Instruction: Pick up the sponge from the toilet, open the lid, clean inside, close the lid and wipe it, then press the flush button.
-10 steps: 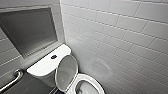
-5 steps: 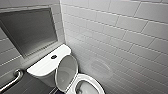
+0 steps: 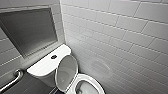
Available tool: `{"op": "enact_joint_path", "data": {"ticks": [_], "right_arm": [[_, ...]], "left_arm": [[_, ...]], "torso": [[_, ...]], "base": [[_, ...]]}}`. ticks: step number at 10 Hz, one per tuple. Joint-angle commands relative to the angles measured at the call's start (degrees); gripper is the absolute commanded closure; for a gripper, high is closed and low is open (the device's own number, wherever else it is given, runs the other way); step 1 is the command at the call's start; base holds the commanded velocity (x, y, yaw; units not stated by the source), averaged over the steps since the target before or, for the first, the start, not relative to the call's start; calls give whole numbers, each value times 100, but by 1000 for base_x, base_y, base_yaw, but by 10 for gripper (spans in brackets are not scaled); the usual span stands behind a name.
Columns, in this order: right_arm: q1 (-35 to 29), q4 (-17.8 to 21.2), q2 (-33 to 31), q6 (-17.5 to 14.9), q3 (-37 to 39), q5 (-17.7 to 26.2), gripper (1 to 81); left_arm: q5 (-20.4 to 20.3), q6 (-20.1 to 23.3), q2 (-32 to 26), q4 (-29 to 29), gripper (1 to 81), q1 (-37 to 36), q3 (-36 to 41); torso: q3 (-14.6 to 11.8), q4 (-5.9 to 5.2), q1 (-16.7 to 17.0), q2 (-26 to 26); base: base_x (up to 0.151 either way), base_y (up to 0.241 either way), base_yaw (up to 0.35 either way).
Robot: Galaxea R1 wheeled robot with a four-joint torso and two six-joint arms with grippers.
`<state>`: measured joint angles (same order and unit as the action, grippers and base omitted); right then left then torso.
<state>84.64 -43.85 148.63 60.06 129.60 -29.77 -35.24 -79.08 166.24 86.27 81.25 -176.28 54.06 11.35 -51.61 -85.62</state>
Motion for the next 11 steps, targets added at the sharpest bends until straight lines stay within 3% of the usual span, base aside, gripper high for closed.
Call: {"op": "enact_joint_path", "data": {"ticks": [1,3,6,7,8,9,11], "right_arm": [[-56,-150,-217,14,-6,103,811],[-56,-150,-226,14,3,103,811],[-83,-159,-182,14,3,112,811],[-91,-168,-182,14,12,120,811],[-91,-168,-182,14,12,129,811],[-91,-168,-173,14,12,129,811],[-65,-168,-173,14,12,129,811]], "left_arm": [[983,182,919,-225,10,133,-1032],[1405,130,1104,-278,10,115,-1006],[1686,191,1341,-391,10,238,-970],[2229,287,1473,-461,10,265,-961],[2565,732,1570,-1037,10,282,-961],[2724,1770,1649,-2076,10,299,-961],[2821,4669,1763,-4837,10,335,-866]], "torso": [[0,0,0,0],[0,0,0,-2],[0,0,0,-2],[0,0,0,-2],[0,0,0,-2],[0,0,0,-4],[-2,0,0,-4]], "base": [[0,0,0],[0,0,0],[0,0,0],[0,0,0],[0,0,0],[0,0,0],[0,0,0]]}}
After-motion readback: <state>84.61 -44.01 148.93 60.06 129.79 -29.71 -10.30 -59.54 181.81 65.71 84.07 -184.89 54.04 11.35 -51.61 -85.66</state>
